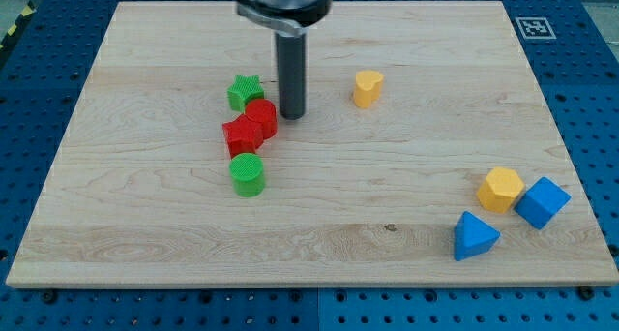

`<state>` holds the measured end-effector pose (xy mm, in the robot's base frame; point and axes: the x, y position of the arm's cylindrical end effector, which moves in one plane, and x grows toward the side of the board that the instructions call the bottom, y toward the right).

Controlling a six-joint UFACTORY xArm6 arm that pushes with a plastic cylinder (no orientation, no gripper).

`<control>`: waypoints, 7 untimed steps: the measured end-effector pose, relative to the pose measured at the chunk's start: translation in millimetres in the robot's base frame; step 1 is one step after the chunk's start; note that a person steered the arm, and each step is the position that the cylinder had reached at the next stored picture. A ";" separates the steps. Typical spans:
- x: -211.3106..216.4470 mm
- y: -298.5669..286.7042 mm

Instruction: Move your arm towards the bottom right corner

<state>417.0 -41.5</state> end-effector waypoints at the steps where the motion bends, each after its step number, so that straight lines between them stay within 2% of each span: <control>1: 2.3 -18.2; 2: 2.3 -15.9; 3: 5.1 15.0; 4: 21.8 65.7; 7: 27.6 201.8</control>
<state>444.6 160.3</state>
